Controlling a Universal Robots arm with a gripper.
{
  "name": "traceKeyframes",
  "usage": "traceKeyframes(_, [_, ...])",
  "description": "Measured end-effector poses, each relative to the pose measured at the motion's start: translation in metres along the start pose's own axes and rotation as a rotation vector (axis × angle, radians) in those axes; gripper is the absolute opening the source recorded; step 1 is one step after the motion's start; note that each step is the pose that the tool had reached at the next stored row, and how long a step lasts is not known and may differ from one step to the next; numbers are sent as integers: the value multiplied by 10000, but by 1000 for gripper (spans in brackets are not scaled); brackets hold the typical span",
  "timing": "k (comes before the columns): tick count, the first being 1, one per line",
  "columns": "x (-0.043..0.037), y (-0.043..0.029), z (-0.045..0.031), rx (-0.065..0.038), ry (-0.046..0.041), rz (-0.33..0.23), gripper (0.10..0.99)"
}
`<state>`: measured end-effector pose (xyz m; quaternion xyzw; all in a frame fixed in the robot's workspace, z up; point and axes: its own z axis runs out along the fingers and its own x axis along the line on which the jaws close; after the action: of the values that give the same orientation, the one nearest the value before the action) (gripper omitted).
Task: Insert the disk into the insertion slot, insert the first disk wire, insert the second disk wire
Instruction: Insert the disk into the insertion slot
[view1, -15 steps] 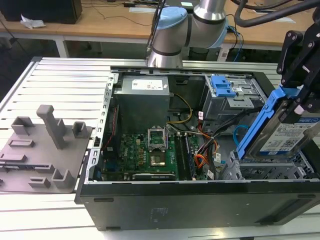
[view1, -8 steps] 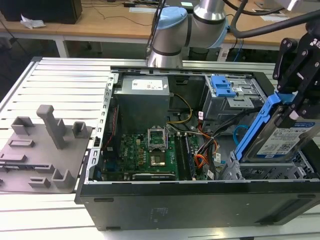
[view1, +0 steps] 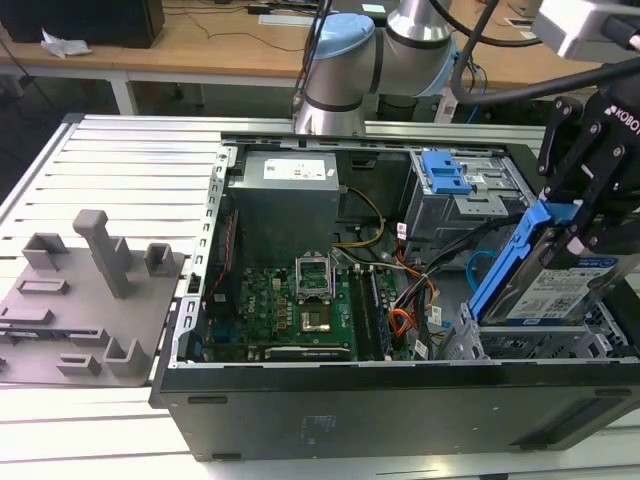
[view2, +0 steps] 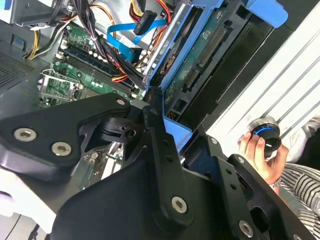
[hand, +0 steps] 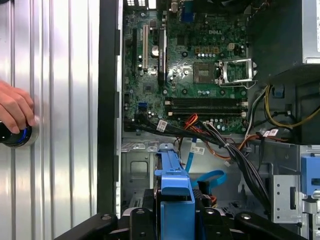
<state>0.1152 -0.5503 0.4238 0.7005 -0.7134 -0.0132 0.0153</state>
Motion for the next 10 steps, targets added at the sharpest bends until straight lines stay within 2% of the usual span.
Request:
traceKeyframes(4, [-1,-3,78,0,2,0,365])
traceKeyframes(10, [-1,-4,83,2,1,-1,373])
